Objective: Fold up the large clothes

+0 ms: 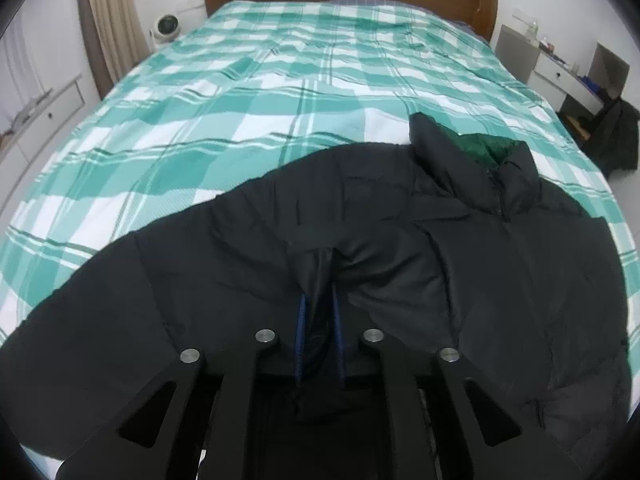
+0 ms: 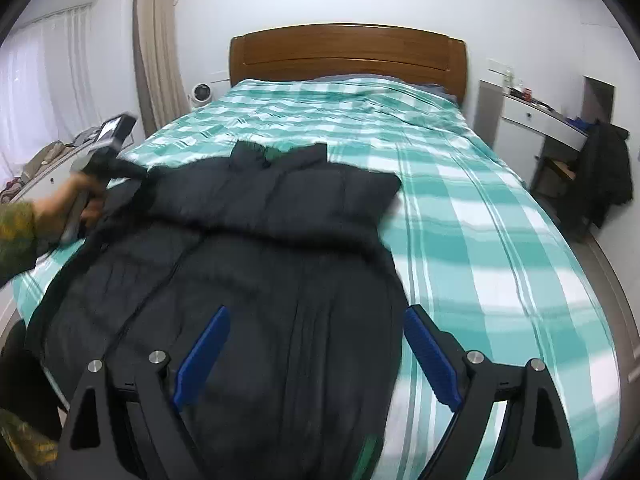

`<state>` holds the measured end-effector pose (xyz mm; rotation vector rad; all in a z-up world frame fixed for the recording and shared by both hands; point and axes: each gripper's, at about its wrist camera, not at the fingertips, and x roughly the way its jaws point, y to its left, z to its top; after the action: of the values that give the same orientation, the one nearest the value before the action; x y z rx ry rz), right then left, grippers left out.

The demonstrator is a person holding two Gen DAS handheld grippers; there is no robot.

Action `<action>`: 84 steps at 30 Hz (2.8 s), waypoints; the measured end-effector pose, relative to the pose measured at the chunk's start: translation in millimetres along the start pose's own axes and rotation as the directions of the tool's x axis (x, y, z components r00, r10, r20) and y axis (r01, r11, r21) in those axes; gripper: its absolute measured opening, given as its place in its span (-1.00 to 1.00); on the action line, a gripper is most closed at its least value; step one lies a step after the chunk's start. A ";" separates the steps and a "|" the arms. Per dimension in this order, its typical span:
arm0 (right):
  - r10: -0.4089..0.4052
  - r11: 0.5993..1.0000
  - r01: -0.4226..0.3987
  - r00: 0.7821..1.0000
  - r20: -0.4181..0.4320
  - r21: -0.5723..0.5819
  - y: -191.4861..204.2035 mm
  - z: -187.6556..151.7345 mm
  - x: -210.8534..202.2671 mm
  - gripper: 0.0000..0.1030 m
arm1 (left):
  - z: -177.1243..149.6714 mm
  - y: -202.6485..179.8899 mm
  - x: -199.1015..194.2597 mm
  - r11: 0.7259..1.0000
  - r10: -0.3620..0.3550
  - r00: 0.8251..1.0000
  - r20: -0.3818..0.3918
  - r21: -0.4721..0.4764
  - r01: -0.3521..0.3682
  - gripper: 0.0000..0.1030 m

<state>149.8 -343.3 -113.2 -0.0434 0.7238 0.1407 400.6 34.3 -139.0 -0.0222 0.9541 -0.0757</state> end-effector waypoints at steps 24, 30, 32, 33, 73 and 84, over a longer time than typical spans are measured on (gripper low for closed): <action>0.133 0.977 -0.087 0.962 -0.238 0.197 -41.5 100.5 210.4 -0.28 | -45.5 1.8 41.7 0.999 -0.026 1.000 -0.007 -0.033 0.025 -0.22; 0.027 0.966 0.036 0.971 -0.239 0.254 -70.7 127.7 245.3 -0.13 | -51.8 -0.2 41.8 0.999 -0.026 0.999 0.020 -0.038 0.027 -0.21; 0.021 0.961 0.064 0.954 -0.301 0.269 -74.0 114.0 270.1 -0.13 | -52.9 -0.4 42.8 0.999 -0.031 0.999 0.020 -0.038 0.031 -0.22; 0.020 0.960 0.070 0.949 -0.316 0.270 -72.6 106.7 277.3 -0.13 | -53.5 -0.2 43.1 0.999 -0.035 0.999 0.022 -0.039 0.036 -0.21; -0.002 0.986 0.007 1.000 -0.031 0.166 54.7 -50.7 -20.8 0.71 | -237.3 0.0 -132.9 0.998 -0.066 0.997 0.026 0.016 0.065 0.76; 0.101 0.990 -0.096 0.994 -0.045 0.099 102.6 -58.4 -18.4 0.71 | -242.2 31.6 -139.7 0.998 -0.035 0.999 0.037 -0.049 0.037 0.78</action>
<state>83.2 -249.0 -143.8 0.0812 0.7826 0.1996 124.2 79.7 -167.0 -0.0865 0.9190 -0.0848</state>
